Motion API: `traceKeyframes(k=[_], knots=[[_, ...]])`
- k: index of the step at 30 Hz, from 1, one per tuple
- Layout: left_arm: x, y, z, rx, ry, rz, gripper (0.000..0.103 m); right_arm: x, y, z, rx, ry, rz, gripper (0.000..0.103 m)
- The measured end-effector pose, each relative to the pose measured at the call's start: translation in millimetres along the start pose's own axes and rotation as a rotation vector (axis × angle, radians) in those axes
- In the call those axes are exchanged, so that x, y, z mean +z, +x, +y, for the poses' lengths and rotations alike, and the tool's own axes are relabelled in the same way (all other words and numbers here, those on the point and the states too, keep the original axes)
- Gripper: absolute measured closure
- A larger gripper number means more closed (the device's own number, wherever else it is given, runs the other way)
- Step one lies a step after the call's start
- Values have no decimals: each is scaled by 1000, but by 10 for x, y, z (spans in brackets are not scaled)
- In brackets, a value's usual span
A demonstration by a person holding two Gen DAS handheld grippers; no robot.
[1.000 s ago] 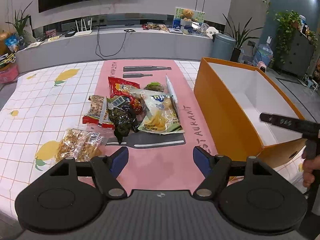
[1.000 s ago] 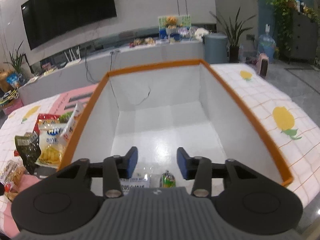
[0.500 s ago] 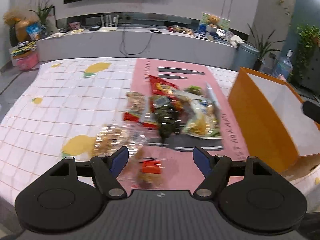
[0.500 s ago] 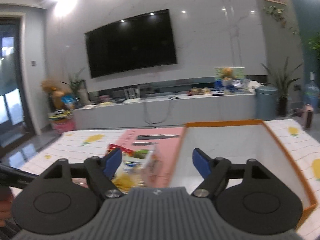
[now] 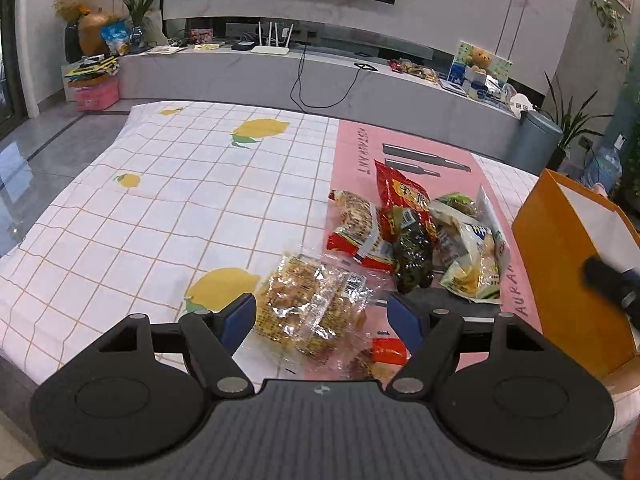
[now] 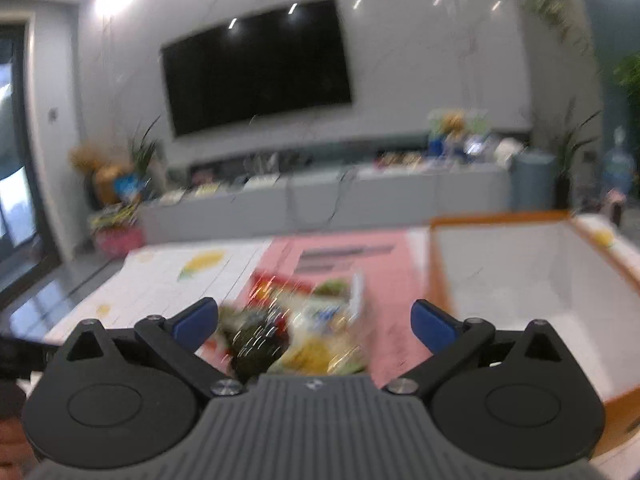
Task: Organize snacks
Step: 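Move the right gripper back toward the small red-labelled snack bag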
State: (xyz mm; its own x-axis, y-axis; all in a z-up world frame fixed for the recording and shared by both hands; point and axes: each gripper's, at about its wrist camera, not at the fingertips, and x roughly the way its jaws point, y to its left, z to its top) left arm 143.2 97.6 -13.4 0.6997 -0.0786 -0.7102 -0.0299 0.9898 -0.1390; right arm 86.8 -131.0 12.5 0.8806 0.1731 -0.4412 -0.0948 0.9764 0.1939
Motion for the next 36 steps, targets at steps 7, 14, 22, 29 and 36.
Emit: traceKeyframes(k=[7,14,22,29,36], knots=[[30,47,134,37,-1,-2,15,-93,333,244,83,-114,105,4],[134,128,249,11,-30,18,14,-172,626,384,24,-201,176,3],[149,249,195,18,5,62,14,-294,709,361,169,-87,286,3],[161,237,298,30,-44,70,14,-518,899,530,180,-71,368,3],[173,240,350,25,-76,81,14,-650,1007,713,211,-153,392,8]])
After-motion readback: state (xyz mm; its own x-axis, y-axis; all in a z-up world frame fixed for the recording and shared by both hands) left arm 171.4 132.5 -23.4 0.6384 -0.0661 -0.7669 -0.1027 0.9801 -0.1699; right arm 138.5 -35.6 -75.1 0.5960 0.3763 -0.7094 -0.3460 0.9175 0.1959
